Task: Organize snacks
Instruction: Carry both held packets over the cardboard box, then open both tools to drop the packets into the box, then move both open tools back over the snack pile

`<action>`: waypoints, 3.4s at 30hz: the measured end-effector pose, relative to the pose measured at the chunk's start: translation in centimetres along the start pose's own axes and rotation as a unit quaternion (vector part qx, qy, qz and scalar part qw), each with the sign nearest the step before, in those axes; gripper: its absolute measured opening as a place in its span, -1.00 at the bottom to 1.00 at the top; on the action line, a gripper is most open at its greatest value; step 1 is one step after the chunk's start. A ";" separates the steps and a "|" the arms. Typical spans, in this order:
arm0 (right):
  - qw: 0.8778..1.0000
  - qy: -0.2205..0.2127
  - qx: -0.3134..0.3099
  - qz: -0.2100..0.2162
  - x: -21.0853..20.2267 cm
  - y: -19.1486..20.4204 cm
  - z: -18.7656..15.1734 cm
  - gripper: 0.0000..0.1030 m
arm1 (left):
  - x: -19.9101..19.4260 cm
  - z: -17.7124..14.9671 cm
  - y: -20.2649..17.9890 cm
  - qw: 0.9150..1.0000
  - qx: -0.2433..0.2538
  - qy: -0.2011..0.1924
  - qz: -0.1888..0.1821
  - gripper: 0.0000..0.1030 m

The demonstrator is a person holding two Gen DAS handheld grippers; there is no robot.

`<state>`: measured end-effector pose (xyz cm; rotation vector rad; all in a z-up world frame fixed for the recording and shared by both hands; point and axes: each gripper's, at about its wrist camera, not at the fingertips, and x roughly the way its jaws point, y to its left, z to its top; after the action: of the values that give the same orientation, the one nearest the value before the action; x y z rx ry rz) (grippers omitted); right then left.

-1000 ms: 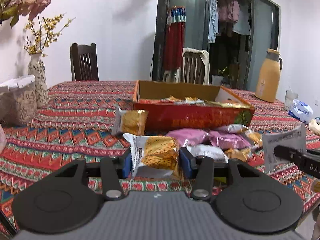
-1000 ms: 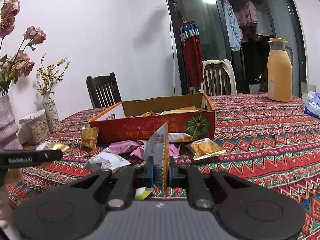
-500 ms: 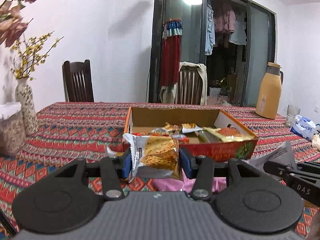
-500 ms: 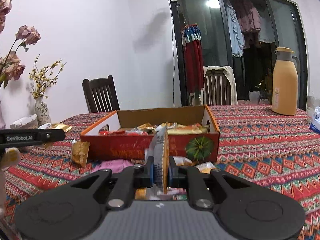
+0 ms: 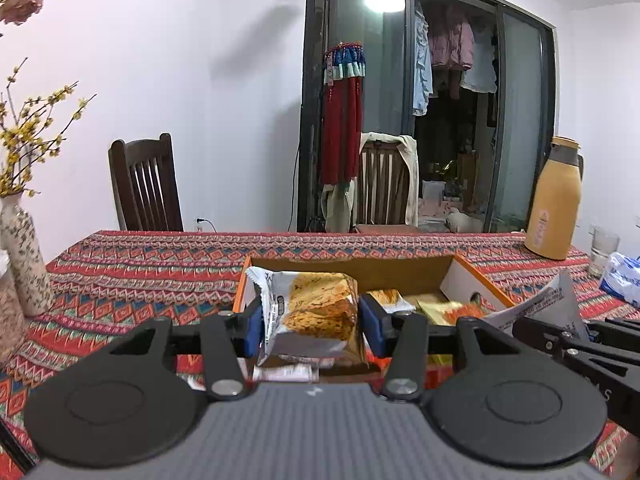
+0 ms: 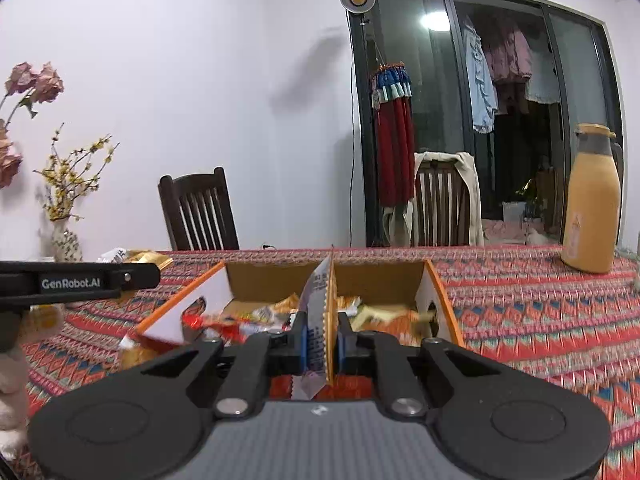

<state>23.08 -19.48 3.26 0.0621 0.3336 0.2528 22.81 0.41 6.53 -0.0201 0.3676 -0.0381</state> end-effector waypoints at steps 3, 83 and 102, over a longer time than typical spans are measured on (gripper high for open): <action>1.000 0.003 -0.004 -0.004 2.5 -0.3 1.6 -0.75 | 1.9 1.0 -0.2 1.000 -0.002 0.002 0.003 -0.04; 0.997 0.032 0.061 -0.024 6.6 -3.2 1.0 1.00 | 4.1 0.5 2.4 0.996 -0.080 -0.006 0.048 1.00; 0.989 0.132 0.036 -0.056 -2.8 -5.8 -6.8 1.00 | -2.9 -6.3 3.4 0.998 -0.025 0.049 0.040 1.00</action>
<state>19.63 -25.64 -2.91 0.0815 0.6086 0.1361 17.96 3.87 1.64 -0.0534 0.4673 0.0496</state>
